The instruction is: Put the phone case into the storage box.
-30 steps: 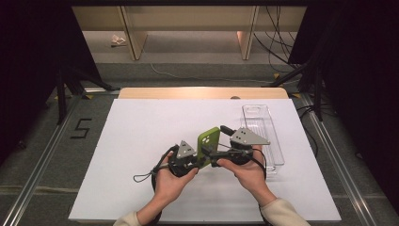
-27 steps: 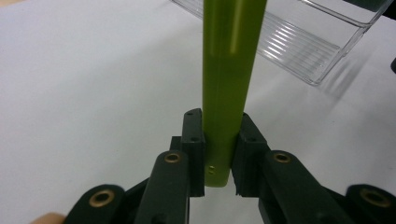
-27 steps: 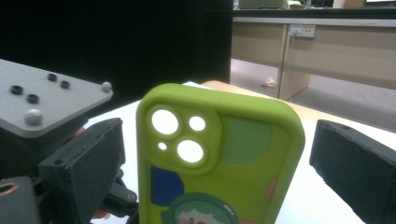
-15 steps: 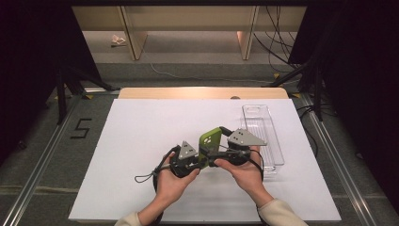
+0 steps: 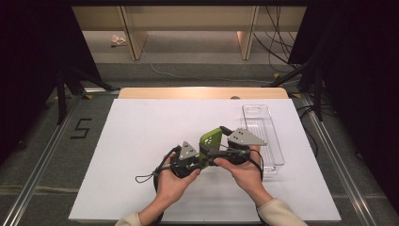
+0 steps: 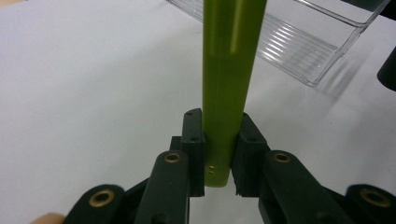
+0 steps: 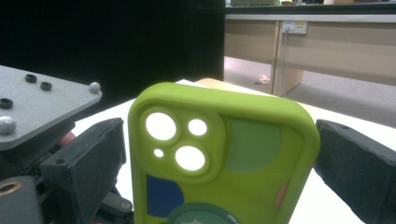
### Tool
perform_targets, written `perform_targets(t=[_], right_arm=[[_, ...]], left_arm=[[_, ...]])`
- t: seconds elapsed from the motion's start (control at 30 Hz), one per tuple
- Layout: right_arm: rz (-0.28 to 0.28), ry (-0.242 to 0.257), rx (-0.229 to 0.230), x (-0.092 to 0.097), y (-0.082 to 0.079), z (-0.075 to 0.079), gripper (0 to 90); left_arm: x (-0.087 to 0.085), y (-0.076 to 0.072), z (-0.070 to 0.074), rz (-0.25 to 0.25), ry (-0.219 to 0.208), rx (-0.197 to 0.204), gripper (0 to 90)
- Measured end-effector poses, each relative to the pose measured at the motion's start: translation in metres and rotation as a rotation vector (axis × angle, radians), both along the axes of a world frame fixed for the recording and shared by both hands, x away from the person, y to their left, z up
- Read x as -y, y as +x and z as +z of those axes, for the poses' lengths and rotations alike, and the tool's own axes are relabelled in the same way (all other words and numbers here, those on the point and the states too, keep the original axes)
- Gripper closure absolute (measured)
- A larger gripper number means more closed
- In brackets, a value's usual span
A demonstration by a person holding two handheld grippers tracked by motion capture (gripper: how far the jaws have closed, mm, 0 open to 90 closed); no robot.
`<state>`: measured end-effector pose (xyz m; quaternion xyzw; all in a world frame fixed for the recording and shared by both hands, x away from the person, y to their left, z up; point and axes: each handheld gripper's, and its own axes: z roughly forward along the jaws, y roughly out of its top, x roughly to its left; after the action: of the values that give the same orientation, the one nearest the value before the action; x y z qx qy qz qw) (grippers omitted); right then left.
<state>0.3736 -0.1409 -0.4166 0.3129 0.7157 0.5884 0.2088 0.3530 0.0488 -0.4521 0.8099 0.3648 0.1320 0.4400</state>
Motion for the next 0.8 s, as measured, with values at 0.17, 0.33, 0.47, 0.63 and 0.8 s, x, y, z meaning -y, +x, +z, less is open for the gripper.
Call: perform_targets(t=[0.17, 0.33, 0.47, 0.63, 0.8], right_arm=[[-0.005, 0.0, 0.0, -0.0002, 0.0004, 0.0001, 5.4], [-0.011, -0.001, 0.0, -0.0005, 0.0007, -0.0001, 6.0], [-0.015, -0.004, 0.002, -0.0009, 0.0003, -0.0003, 6.3], [-0.017, -0.003, 0.003, -0.0008, 0.0005, -0.0004, 7.1], [-0.023, -0.002, 0.006, -0.0006, 0.0002, -0.0004, 8.7]], left_arm=[[0.0011, -0.0005, -0.0003, -0.003, -0.002, 0.0, 77.2], [0.0026, -0.0014, -0.0005, -0.006, -0.003, 0.003, 77.2], [0.0034, -0.002, -0.0008, -0.009, -0.003, 0.003, 77.2], [0.0037, -0.0022, -0.0008, -0.012, -0.002, 0.003, 77.2], [0.0045, -0.0025, -0.001, -0.015, -0.001, 0.003, 77.2]])
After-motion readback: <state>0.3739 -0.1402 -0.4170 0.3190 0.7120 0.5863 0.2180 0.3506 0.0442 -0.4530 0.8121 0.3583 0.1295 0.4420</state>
